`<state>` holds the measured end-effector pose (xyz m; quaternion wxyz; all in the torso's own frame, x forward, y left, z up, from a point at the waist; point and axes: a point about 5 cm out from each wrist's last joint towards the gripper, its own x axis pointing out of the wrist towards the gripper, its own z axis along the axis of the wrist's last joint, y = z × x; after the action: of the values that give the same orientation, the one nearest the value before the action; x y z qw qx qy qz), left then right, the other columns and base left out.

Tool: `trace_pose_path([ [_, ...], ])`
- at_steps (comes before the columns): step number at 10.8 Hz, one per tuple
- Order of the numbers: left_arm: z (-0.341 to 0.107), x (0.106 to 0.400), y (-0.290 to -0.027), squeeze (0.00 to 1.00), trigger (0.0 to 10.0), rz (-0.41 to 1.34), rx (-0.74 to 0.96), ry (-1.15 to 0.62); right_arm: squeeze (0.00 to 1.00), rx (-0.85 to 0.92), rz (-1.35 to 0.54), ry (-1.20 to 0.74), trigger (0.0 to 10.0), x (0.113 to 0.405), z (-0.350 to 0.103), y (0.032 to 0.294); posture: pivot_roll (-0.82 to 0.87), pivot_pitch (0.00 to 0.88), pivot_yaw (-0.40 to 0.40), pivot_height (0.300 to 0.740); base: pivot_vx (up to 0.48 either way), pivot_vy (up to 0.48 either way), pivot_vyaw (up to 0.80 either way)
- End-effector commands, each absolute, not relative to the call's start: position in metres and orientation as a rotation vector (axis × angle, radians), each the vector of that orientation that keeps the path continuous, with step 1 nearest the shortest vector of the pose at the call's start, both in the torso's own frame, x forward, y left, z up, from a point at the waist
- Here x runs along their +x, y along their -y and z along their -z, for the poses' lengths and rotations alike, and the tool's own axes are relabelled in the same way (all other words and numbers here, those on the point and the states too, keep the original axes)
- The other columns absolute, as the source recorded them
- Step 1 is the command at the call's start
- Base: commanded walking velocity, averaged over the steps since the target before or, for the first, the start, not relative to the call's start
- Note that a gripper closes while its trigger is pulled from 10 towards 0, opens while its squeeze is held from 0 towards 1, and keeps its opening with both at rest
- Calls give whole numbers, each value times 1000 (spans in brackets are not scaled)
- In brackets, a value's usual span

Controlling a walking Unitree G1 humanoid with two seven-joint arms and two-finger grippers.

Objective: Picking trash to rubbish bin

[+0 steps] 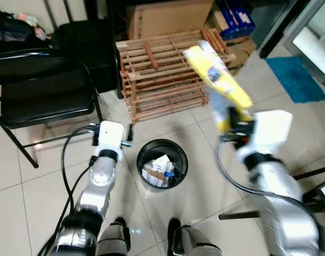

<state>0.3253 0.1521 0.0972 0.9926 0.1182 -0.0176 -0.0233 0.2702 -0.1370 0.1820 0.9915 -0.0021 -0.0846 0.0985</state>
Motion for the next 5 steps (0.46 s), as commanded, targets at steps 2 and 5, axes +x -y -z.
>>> trace_pose_path([
  [2,-95,305,-165,1000,10000,65,276,-6,0,-9,-281,116,10000,289,-159,123,255,239,-104,740,0,0,0],
  [5,-107,283,-186,0,10000,9,321,-34,0,-15,-351,34,10000,313,-129,110,375,296,-115,740,0,0,0],
])
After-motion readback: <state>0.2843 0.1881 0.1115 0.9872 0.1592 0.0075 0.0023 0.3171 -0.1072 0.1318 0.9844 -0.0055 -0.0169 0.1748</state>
